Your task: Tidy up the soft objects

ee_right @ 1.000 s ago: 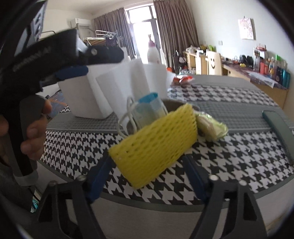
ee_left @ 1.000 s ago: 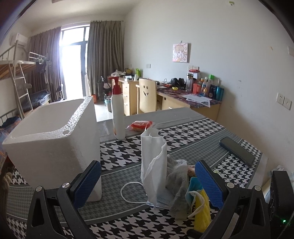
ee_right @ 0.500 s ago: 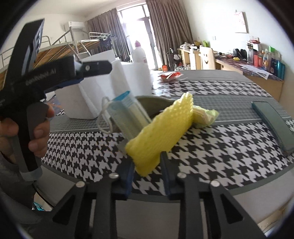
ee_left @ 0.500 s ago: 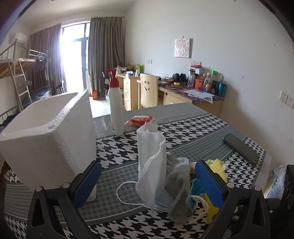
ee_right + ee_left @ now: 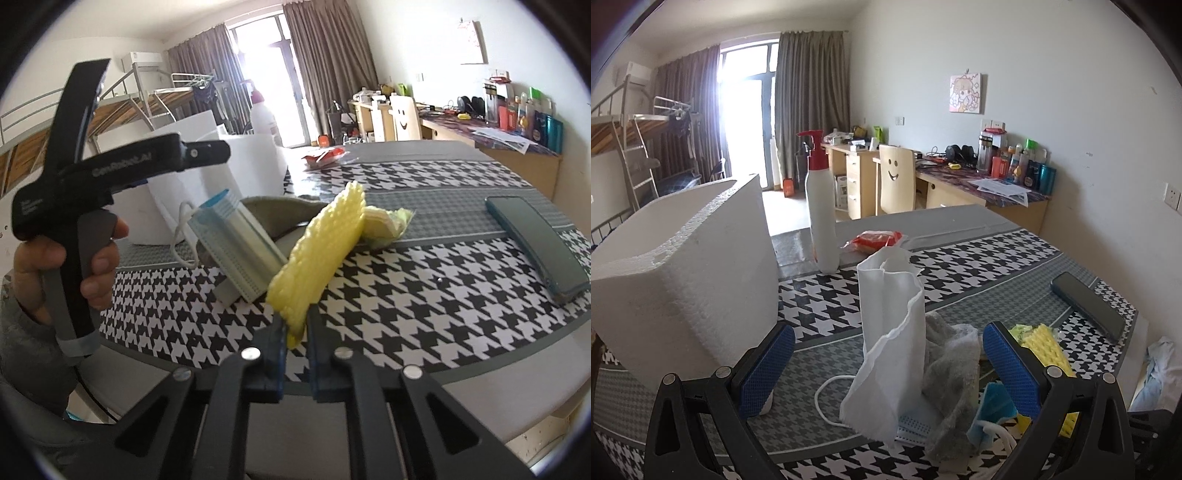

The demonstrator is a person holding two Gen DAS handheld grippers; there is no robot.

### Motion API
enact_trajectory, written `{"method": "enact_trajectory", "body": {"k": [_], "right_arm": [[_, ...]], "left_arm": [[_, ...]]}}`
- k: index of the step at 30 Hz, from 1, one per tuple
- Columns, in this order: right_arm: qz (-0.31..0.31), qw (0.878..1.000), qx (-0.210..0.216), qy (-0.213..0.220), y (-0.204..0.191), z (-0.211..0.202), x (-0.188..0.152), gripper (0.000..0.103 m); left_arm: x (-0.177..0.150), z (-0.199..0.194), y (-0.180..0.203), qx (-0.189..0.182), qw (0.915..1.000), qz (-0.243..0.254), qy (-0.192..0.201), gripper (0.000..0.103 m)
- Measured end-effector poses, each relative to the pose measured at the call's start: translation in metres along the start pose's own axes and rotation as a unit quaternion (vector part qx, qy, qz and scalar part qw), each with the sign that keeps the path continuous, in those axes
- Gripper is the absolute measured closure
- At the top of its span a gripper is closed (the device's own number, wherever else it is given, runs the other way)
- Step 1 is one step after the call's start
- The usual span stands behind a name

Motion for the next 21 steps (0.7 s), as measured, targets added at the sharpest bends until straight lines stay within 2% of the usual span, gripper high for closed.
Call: {"method": "enact_trajectory", "body": {"k": [10,12,14,21], "right_arm": [[0.002,1.000,0.009,0.005,0.008,0.000,0.003,0.092],[0.002,1.000,0.009,0.008,0.008,-0.003,0.003,0.092],[0.002,1.000,0.011,0.012,0.008,-0.005,0.004,0.092],[0.006,1.000,0.009,0.018,0.013,-0.010,0.007,0.092]], "left_arm": [[0.004,0.015,-0.010,0.016,0.9997,-0.020,-0.006,0.017],[0.004,0.018,-0.015,0.019,0.9993,-0.032,-0.010,0.027],[0.003,0.023,-0.018,0.012,0.9988,-0.045,-0.017,0.029],[-0.004,0.033,-0.019,-0.004,0.9979,-0.055,-0.034,0.056]]}}
Point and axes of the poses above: each gripper's, at about its wrist camera, not at the fingertips, and z roughly the way its jaws point, y to its right, x to its top, the point moved 6 cm from there along z, roughly the way its jaws point, and after that the axes turned 14 degrees about -x, right-handed, at the moved point
